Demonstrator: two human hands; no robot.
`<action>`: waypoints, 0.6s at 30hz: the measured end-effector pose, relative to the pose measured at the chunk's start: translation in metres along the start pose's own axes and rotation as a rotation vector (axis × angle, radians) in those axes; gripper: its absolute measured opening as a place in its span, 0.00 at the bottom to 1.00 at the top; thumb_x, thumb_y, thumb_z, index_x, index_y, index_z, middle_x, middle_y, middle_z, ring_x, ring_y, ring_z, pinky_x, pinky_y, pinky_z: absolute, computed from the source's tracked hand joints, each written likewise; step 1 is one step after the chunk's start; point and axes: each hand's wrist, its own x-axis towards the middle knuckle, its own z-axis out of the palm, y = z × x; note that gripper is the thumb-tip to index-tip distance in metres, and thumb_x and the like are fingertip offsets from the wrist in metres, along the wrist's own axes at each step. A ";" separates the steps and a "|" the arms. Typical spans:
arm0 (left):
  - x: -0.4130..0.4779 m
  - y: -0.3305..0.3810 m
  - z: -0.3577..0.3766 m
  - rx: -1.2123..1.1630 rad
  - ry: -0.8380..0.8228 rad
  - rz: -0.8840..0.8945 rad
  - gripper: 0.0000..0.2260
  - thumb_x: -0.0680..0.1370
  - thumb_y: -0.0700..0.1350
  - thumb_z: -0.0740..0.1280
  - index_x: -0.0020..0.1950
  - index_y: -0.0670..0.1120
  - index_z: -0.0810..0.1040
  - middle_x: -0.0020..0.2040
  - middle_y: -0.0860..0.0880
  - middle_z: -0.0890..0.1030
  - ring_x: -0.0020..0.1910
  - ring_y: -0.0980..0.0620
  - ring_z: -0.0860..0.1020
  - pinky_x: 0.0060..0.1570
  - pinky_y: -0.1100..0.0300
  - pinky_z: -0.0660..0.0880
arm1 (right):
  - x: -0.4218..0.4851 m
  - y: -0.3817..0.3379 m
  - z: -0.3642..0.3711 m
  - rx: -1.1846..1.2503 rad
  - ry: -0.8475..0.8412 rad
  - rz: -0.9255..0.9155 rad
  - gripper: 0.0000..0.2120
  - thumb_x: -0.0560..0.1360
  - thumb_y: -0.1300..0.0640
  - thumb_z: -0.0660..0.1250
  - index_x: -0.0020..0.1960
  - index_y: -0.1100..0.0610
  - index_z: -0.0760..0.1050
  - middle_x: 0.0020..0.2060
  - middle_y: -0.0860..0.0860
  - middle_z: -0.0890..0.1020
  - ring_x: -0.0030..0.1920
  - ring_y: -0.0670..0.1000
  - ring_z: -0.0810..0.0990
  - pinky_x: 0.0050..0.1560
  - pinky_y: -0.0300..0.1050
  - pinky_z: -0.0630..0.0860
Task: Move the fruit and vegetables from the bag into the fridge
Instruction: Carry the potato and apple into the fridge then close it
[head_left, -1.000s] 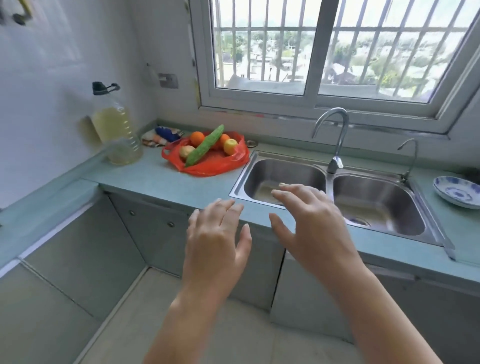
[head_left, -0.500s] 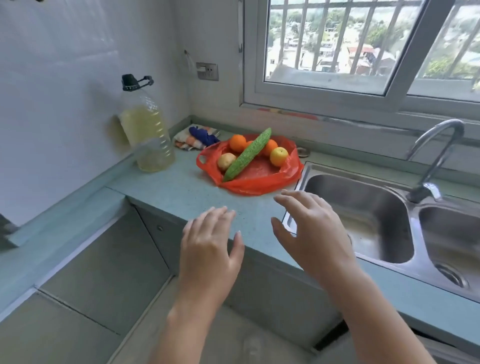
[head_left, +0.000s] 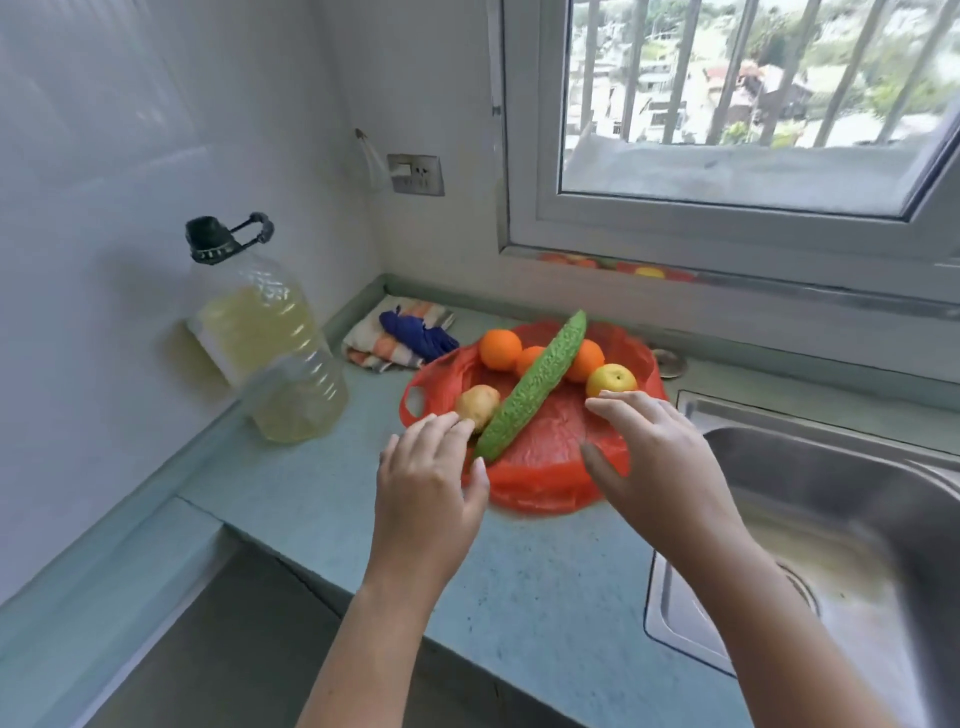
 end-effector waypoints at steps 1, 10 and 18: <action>0.005 -0.008 0.007 -0.009 -0.007 -0.013 0.19 0.73 0.50 0.56 0.57 0.42 0.78 0.56 0.44 0.80 0.57 0.44 0.77 0.57 0.45 0.73 | 0.006 0.004 0.008 0.001 -0.014 0.013 0.16 0.68 0.53 0.66 0.53 0.60 0.79 0.50 0.56 0.82 0.50 0.60 0.79 0.51 0.60 0.76; 0.064 -0.070 0.073 -0.211 -0.086 -0.116 0.19 0.72 0.49 0.59 0.57 0.40 0.78 0.57 0.43 0.79 0.57 0.44 0.76 0.58 0.55 0.67 | 0.050 0.038 0.069 -0.015 -0.065 0.087 0.16 0.66 0.60 0.74 0.53 0.60 0.79 0.48 0.56 0.82 0.49 0.59 0.80 0.49 0.50 0.74; 0.106 -0.096 0.138 -0.288 -0.186 -0.138 0.16 0.69 0.43 0.66 0.54 0.37 0.79 0.54 0.41 0.80 0.53 0.41 0.78 0.56 0.50 0.72 | 0.078 0.084 0.114 -0.032 -0.163 0.263 0.18 0.67 0.59 0.73 0.56 0.60 0.77 0.50 0.56 0.81 0.52 0.59 0.78 0.47 0.48 0.74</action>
